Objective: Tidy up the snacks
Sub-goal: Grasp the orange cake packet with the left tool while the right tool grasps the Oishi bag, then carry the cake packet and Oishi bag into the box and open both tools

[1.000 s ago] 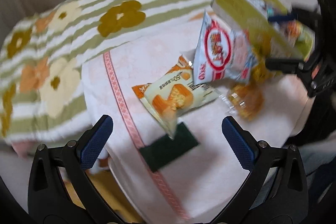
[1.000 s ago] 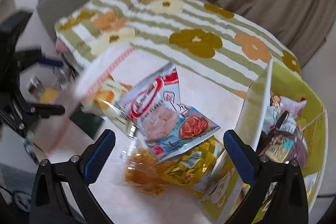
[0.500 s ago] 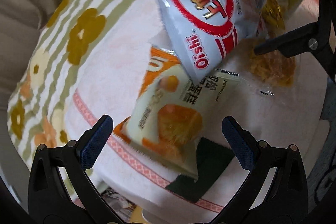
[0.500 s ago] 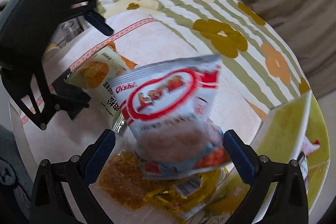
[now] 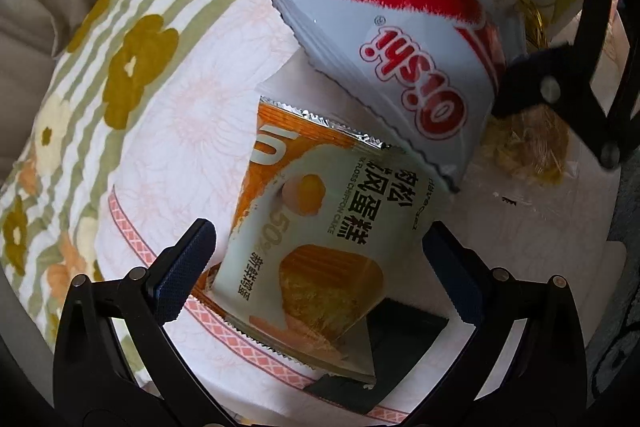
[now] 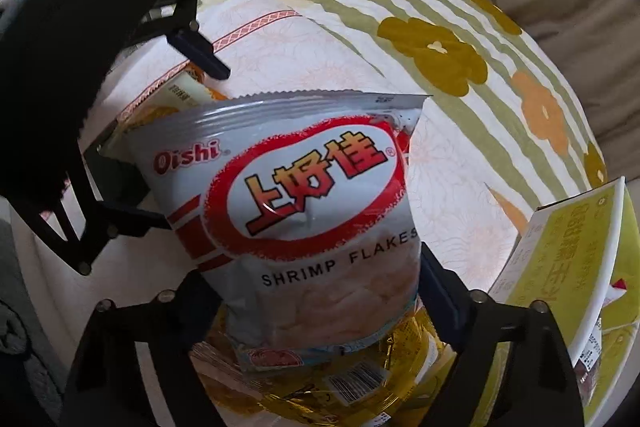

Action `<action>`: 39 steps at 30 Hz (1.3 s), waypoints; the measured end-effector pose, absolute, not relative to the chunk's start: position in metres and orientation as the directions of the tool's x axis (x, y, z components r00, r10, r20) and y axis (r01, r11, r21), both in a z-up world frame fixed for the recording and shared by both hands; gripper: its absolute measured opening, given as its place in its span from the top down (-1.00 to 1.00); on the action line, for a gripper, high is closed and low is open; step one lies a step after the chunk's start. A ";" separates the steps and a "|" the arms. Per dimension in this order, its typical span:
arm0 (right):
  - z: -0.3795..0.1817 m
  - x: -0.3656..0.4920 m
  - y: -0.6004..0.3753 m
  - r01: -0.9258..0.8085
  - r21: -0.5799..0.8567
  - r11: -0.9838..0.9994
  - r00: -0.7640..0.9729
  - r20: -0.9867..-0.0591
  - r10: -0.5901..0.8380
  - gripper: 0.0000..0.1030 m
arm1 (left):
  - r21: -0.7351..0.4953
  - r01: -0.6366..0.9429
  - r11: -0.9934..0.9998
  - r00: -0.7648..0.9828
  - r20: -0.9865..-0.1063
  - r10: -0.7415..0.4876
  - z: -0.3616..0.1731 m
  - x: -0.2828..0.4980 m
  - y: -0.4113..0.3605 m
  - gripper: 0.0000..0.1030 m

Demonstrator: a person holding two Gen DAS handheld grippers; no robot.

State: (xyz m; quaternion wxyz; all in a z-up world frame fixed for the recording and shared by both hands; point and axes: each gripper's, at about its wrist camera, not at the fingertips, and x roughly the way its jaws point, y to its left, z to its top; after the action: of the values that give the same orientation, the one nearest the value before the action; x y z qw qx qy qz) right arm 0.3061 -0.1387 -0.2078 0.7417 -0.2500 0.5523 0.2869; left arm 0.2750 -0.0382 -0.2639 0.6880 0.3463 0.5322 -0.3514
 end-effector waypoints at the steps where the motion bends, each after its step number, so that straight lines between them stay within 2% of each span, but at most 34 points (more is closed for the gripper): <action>1: -0.206 0.307 -0.140 -0.697 -0.055 0.715 0.231 -0.961 0.150 -0.30 | 0.098 0.853 0.513 0.183 -0.976 -0.118 -0.264 0.274 -0.039 -0.98; 4: -0.201 0.311 -0.145 -0.669 -0.038 0.742 0.236 -0.958 0.163 -0.18 | 0.081 0.858 0.508 0.171 -0.976 -0.133 -0.263 0.272 -0.040 -0.95; 10: -0.191 0.312 -0.153 -0.607 0.015 0.794 0.241 -0.949 0.202 -0.16 | 0.080 0.853 0.516 0.182 -0.972 -0.150 -0.258 0.267 -0.043 -0.89; 11: -0.188 0.311 -0.155 -0.599 0.020 0.800 0.244 -0.948 0.206 -0.16 | 0.081 0.850 0.520 0.185 -0.971 -0.150 -0.257 0.265 -0.042 -0.80; 17: -0.180 0.306 -0.163 -0.544 0.012 0.839 0.278 -0.941 0.194 -0.16 | 0.089 0.812 0.577 0.206 -0.968 -0.141 -0.253 0.260 -0.038 -0.61; 20: -0.176 0.302 -0.167 -0.513 0.033 0.858 0.286 -0.936 0.207 -0.16 | 0.097 0.781 0.616 0.226 -0.965 -0.135 -0.249 0.260 -0.034 -0.29; 29: -0.146 0.282 -0.173 -0.444 0.052 0.895 0.366 -0.900 0.235 -0.16 | 0.074 0.703 0.707 0.254 -0.955 -0.153 -0.225 0.250 -0.011 -0.25; 39: -0.098 0.253 -0.200 -0.263 0.143 0.954 0.471 -0.844 0.256 -0.16 | 0.066 0.670 0.739 0.354 -0.904 -0.240 -0.151 0.231 -0.004 -0.25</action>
State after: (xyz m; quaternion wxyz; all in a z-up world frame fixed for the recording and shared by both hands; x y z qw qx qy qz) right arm 0.2527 -0.2002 -0.0983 0.8576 -0.0035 0.4916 0.1513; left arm 0.2308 -0.0043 -0.1512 0.7930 0.2190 0.4908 -0.2869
